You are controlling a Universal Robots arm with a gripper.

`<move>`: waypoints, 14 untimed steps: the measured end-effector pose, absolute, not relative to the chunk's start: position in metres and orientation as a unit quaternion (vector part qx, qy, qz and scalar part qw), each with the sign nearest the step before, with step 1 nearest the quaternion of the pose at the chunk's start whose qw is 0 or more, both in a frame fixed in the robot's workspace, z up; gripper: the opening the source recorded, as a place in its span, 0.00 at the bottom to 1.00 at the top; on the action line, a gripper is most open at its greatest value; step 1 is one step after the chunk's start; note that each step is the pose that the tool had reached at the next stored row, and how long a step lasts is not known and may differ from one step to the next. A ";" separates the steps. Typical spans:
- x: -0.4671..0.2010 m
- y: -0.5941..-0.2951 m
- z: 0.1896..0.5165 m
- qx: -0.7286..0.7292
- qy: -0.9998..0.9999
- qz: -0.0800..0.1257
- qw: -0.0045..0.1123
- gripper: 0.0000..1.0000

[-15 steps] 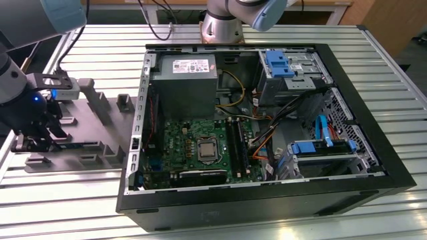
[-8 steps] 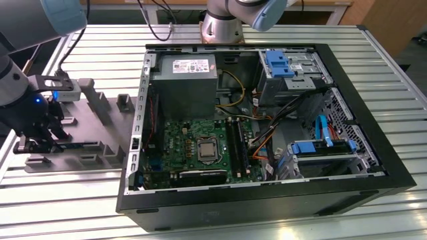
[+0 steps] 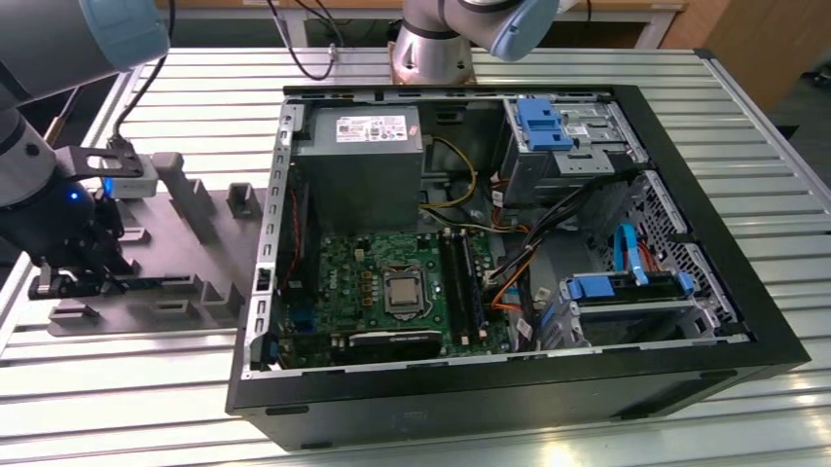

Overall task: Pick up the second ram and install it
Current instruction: 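Pick up the second ram and move it above second insertion slot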

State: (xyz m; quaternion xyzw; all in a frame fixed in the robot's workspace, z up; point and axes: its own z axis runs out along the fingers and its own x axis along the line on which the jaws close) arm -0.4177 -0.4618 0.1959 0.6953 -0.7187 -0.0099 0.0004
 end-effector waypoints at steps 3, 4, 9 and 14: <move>-0.418 -0.462 0.195 0.695 -0.719 -0.009 0.001 0.33; -0.418 -0.462 0.194 0.695 -0.719 -0.009 0.001 0.33; -0.418 -0.462 0.190 0.695 -0.719 -0.008 0.000 0.33; -0.418 -0.462 0.189 0.695 -0.719 -0.008 0.000 0.33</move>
